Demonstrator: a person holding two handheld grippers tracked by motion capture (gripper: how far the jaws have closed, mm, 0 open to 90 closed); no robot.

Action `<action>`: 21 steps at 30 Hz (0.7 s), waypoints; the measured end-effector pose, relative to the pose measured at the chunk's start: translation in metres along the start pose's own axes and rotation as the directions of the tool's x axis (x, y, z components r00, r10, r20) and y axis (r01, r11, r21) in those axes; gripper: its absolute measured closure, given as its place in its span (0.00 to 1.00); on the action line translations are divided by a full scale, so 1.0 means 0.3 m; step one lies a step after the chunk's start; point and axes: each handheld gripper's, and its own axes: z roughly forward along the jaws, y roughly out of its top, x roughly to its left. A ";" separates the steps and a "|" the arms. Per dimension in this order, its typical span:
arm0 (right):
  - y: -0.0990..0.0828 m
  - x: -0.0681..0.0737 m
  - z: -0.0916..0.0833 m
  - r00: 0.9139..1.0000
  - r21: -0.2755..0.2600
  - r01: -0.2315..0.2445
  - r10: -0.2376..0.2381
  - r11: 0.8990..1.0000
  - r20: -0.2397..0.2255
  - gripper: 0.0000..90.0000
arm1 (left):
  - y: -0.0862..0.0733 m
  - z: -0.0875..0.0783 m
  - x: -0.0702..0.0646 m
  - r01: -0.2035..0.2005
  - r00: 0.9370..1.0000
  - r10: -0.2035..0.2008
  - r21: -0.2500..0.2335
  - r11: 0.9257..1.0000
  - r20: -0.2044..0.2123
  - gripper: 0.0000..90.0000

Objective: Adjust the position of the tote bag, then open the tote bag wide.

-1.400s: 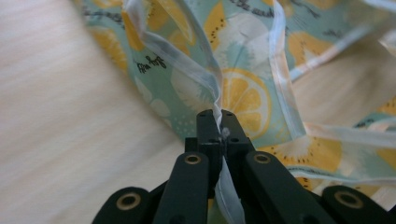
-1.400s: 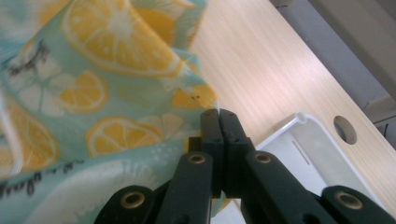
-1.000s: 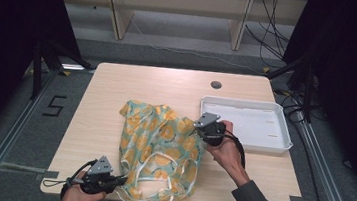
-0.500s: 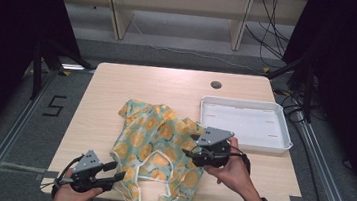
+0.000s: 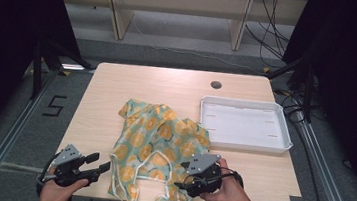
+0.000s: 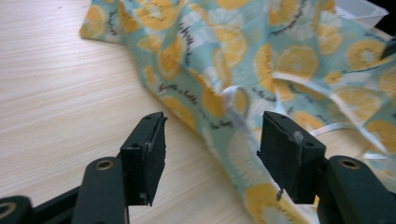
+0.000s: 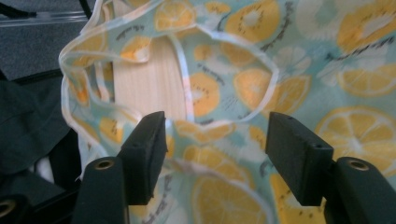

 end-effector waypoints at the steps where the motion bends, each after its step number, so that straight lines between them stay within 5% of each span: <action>1: 0.000 0.000 0.000 1.000 0.000 0.000 0.000 1.000 0.000 0.42 | -0.002 0.001 0.005 0.008 1.000 -0.008 0.001 1.000 0.000 0.44; 4: -0.023 0.001 -0.001 1.000 0.025 -0.019 0.019 1.000 0.002 0.42 | -0.008 0.003 0.015 0.007 1.000 -0.007 0.012 1.000 -0.009 0.44; 12: -0.061 -0.007 0.015 0.999 0.092 0.034 -0.036 0.995 0.019 0.40 | -0.014 0.011 0.021 0.003 1.000 -0.002 0.024 1.000 -0.019 0.43; 21: -0.067 0.006 0.044 0.999 0.106 0.051 -0.050 0.993 -0.020 0.48 | -0.018 0.016 0.024 0.002 1.000 -0.001 0.037 0.999 -0.026 0.40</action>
